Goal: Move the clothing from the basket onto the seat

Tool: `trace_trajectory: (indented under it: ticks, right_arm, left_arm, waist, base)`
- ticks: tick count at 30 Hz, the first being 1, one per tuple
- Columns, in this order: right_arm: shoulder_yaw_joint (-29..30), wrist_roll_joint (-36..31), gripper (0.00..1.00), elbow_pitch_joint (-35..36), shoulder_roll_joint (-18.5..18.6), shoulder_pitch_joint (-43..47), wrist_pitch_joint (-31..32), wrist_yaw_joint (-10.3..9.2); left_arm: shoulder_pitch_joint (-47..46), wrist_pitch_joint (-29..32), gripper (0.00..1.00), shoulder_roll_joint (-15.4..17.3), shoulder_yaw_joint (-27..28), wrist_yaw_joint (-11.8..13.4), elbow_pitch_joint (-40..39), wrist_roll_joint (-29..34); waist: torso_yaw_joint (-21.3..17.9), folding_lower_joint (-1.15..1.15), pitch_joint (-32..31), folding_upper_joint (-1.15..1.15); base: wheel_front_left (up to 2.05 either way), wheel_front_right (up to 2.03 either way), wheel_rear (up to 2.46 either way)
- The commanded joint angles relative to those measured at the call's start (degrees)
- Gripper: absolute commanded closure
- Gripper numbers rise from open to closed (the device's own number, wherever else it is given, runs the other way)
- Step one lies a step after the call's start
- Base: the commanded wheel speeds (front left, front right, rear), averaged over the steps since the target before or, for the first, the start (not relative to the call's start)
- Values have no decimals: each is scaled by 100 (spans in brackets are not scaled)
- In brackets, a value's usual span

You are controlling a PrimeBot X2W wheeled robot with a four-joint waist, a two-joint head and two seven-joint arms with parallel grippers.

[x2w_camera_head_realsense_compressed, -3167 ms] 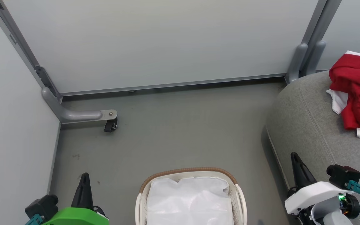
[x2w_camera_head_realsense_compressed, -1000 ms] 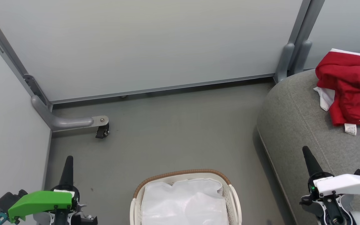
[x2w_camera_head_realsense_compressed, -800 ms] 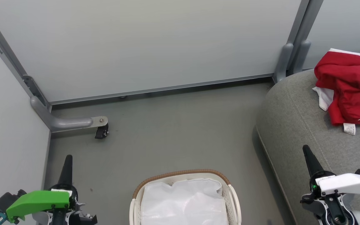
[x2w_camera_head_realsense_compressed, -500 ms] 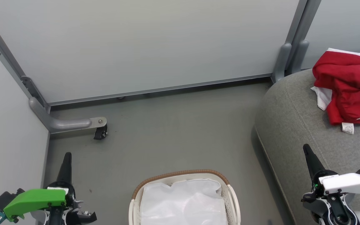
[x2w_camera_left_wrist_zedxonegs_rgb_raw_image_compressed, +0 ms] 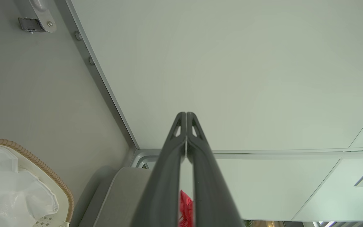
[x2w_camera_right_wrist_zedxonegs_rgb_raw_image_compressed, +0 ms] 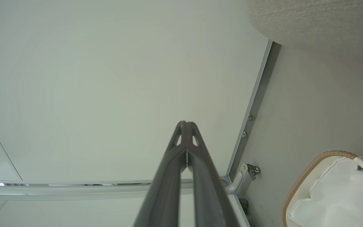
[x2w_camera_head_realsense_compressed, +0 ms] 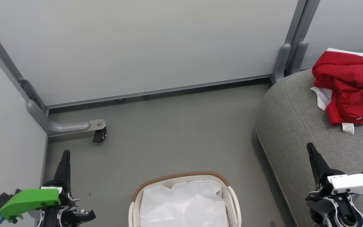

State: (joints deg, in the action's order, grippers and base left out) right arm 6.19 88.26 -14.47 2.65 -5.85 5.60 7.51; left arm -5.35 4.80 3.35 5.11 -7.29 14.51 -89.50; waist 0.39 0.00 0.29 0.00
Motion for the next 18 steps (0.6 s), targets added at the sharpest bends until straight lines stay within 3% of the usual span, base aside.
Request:
trace_trajectory:
  ticks: [1, 18]
  right_arm:
    - [21, 114, 100, 39, 36, -58, 38, -3]
    - [45, 424, 100, 60, 38, -56, 115, -2]
  left_arm:
    - [-103, 32, 100, 38, 21, -33, -43, -111]
    - [-108, 129, 100, 23, 84, -35, -56, -357]
  waist:
    - [-6, 0, -2, 0]
    - [-39, 0, -11, 0]
  base:
    - [0, 0, 0]
    - [0, 0, 0]
